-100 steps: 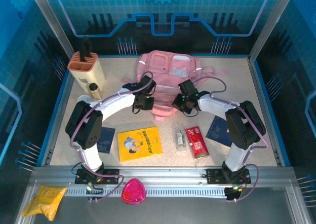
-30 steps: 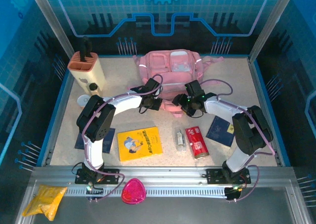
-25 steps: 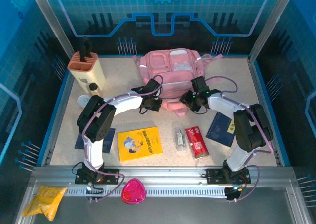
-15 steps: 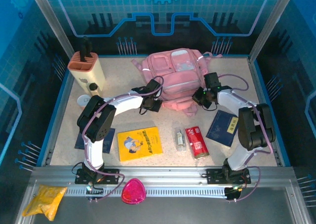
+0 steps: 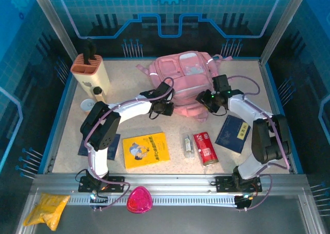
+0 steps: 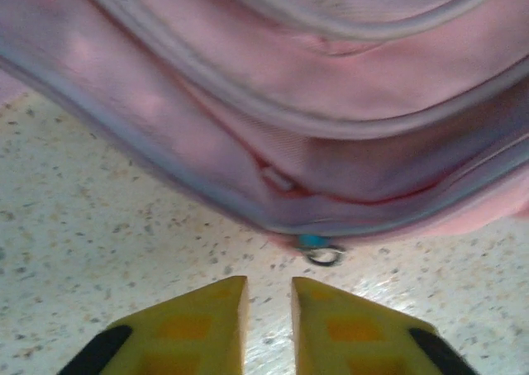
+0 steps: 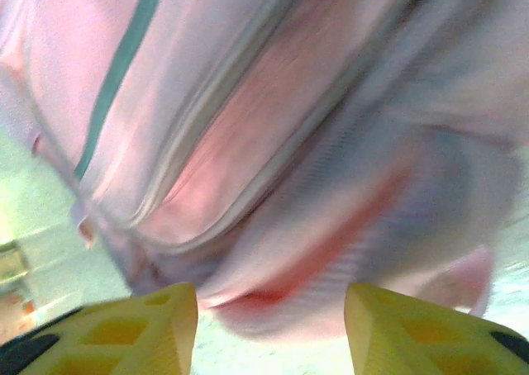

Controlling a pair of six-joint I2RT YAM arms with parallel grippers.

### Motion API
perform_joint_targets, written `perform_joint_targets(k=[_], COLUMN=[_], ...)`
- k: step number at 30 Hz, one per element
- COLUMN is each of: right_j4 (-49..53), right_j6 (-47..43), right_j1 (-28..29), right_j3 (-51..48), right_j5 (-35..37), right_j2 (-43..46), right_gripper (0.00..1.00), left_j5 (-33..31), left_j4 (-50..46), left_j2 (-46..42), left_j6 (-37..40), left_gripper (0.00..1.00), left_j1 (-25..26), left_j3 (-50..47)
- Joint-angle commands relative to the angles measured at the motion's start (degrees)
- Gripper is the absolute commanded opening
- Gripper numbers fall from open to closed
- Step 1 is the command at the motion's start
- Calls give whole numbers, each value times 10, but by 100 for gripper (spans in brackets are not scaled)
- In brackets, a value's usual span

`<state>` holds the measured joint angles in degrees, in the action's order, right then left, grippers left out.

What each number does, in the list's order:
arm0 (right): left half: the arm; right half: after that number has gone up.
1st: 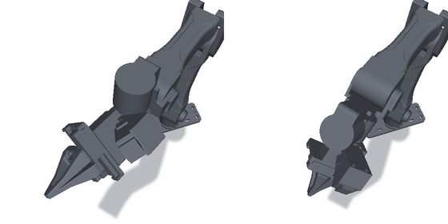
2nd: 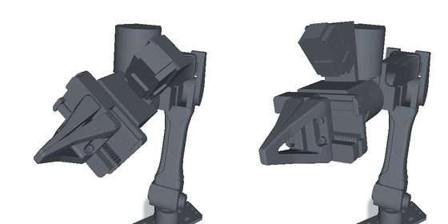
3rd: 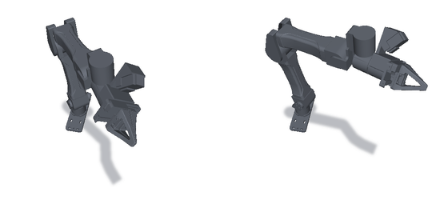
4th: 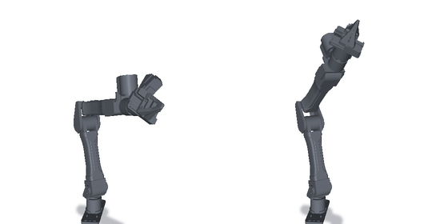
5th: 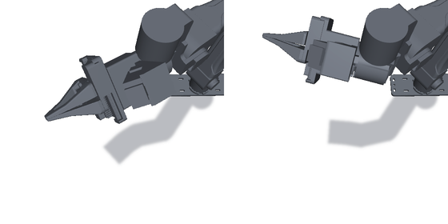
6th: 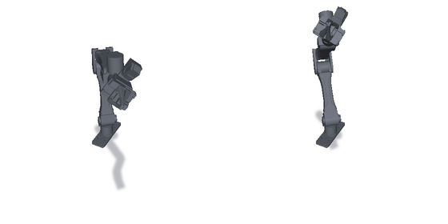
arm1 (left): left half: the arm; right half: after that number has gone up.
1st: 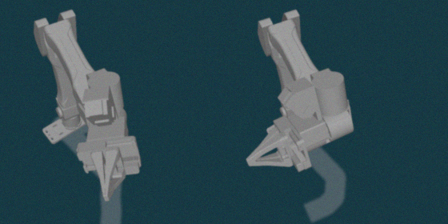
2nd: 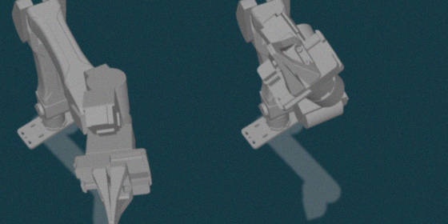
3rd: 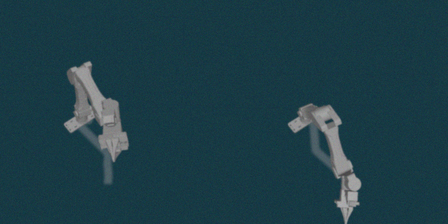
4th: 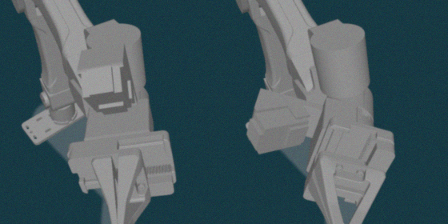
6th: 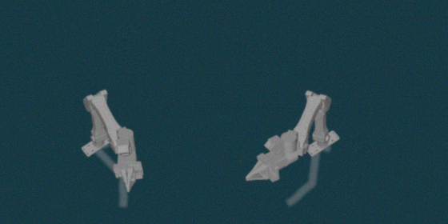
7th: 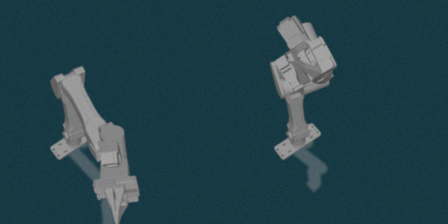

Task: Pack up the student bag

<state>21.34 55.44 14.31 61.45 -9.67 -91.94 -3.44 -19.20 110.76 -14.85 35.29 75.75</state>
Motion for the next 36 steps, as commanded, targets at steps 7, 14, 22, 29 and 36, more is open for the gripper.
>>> perform_joint_targets(k=[7, 14, 22, 29, 36], right_j4=[-18, -26, 55, 105, 94], right_j6=[118, 228, 345, 322, 266], right_j1=[93, 127, 127, 123, 114], right_j3=[-3, 18, 96, 132, 111], right_j5=[8, 50, 113, 124, 107], right_j2=[2, -55, -129, -180, -142], right_gripper=[69, 71, 80, 63, 15], left_j5=[-12, -29, -30, -25, 3], left_j4=[76, 96, 101, 83, 82], left_j2=[-7, -46, -90, -110, -115], left_j6=[4, -6, -48, -46, -3], left_gripper=[35, 35, 35, 36, 47], left_j1=[10, 6, -17, -23, -23], left_j3=[-25, -77, -129, -135, -133])
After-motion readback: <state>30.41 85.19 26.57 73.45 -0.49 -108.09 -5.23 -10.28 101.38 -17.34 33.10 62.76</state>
